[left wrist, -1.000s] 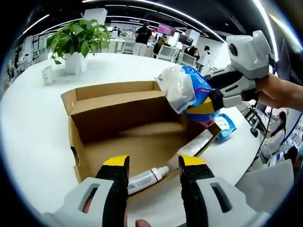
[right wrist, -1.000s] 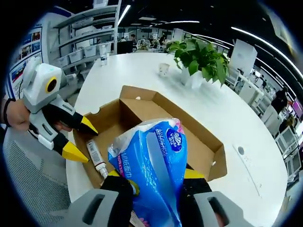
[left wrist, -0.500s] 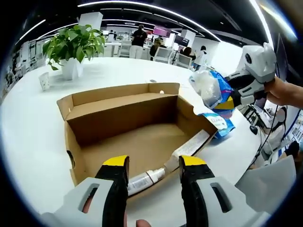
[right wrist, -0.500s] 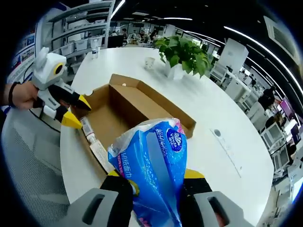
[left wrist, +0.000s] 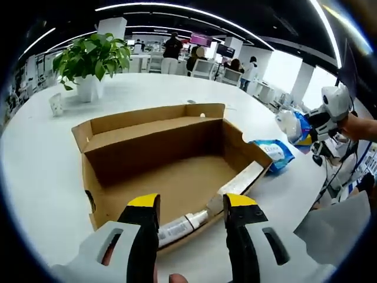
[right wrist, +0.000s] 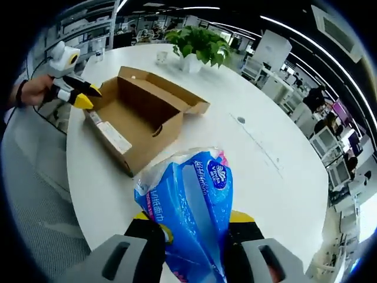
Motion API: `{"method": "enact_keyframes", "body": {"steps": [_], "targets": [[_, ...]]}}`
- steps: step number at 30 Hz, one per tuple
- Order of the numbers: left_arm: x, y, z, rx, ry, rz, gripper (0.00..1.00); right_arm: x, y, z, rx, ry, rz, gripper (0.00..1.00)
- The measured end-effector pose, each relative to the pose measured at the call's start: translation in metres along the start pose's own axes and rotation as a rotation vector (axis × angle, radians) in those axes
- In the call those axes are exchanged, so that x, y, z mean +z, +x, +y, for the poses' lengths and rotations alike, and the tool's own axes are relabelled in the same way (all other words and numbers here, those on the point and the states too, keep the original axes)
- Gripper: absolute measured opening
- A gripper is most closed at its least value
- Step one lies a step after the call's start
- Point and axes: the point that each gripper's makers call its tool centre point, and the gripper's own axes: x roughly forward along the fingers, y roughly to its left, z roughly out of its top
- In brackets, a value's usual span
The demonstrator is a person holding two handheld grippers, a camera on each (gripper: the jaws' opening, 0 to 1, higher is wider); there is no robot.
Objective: Operate the shoe box by opening the lid, removing the specified soft item, and placing it in the target area until the item is outside and the box remains undamaged.
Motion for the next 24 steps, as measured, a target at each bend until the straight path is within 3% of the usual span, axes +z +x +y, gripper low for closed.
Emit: {"method": "enact_keyframes", "body": {"steps": [14, 24], "targets": [[-0.001, 0.001, 0.0, 0.002, 0.007, 0.001, 0.45, -0.06, -0.016, -0.038, -0.026, 0.05, 0.05, 0.35], [-0.001, -0.002, -0.001, 0.004, 0.048, 0.012, 0.45, -0.096, -0.019, -0.061, -0.019, 0.022, 0.094, 0.36]]}}
